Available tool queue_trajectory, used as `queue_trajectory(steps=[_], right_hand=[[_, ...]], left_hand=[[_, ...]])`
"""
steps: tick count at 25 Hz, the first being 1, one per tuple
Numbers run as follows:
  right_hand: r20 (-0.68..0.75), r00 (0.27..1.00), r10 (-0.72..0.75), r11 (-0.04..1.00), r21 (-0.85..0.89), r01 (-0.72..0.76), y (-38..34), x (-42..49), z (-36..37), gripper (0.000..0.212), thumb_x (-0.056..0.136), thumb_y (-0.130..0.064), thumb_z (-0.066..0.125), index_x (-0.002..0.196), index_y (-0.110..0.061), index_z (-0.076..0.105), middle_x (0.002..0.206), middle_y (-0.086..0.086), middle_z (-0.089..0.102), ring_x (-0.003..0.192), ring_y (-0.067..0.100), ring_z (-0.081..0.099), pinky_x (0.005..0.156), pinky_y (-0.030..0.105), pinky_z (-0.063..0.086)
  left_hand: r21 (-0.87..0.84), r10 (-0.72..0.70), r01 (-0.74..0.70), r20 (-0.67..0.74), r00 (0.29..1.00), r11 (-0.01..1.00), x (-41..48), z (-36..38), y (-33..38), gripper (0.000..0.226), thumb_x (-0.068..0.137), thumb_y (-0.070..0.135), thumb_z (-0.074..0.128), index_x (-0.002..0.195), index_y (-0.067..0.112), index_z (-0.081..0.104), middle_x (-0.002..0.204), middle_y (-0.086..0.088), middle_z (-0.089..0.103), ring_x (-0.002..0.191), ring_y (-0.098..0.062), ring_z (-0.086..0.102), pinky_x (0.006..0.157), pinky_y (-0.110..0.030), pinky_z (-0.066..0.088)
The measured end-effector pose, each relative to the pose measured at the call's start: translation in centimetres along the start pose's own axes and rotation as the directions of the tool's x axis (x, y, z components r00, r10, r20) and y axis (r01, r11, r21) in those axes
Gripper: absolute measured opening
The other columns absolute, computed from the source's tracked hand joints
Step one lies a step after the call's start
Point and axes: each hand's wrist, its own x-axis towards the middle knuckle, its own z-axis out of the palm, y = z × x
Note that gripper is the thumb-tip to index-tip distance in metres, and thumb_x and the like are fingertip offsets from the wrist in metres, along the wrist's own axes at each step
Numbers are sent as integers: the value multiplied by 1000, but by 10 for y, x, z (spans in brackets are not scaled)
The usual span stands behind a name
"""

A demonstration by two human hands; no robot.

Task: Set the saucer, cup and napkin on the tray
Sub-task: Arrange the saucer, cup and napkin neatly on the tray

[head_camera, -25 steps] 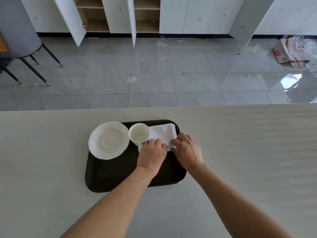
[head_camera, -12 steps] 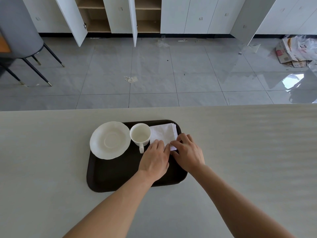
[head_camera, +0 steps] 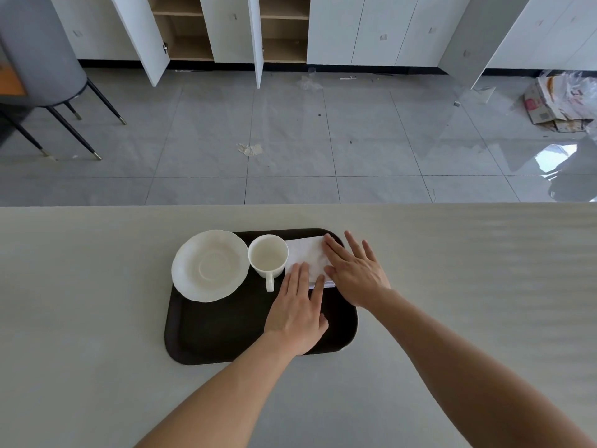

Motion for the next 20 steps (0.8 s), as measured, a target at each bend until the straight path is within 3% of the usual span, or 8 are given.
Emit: queue_trajectory(steps=[5, 9, 12, 16, 20], right_hand=[[-7, 1000, 20, 1000, -17, -20, -2, -3, 2, 62, 101, -47, 19, 156, -28, -3, 164, -17, -9, 149, 24, -19, 122, 48, -3], [71, 997, 13, 1000, -12, -12, -5, 0, -6, 62, 102, -46, 21, 155, -28, -5, 164, -16, -11, 150, 25, -19, 122, 48, -2], [45, 999, 24, 999, 23, -25, -9, 0, -16, 63, 102, -50, 28, 156, -27, 7, 165, -14, -4, 151, 22, -11, 123, 46, 3], [-51, 999, 13, 998, 63, -9, -17, -14, -18, 60, 100, -54, 36, 152, -24, 29, 165, -6, 14, 152, 21, 6, 123, 43, 14], [-162, 984, 77, 984, 170, -49, -20, -28, -34, 55, 98, -51, 44, 146, -25, 39, 158, -5, 33, 144, 21, 25, 115, 40, 26]], left_hand=[[-9, 10, -9, 72, 997, 1000, -1, 3, 0, 86, 92, 65, 13, 155, 10, -8, 159, -27, -22, 146, -38, -26, 120, -49, -13], [-2, 1, -1, 141, 990, 1000, 0, -3, -1, 86, 93, 67, 14, 154, 12, -13, 158, -26, -25, 146, -38, -28, 121, -50, -10], [32, -7, 1, 161, 987, 999, 3, -14, 0, 82, 96, 61, 20, 155, 13, -11, 160, -25, -20, 148, -37, -23, 121, -49, -11], [24, -13, 11, 71, 997, 1000, -3, -28, -1, 71, 99, 47, 30, 155, 12, 6, 164, -24, 0, 151, -38, -6, 121, -47, -3], [52, 39, -35, -82, 996, 998, -19, -41, 0, 67, 98, 40, 31, 154, 9, 11, 164, -20, 8, 152, -36, -2, 123, -47, -1]])
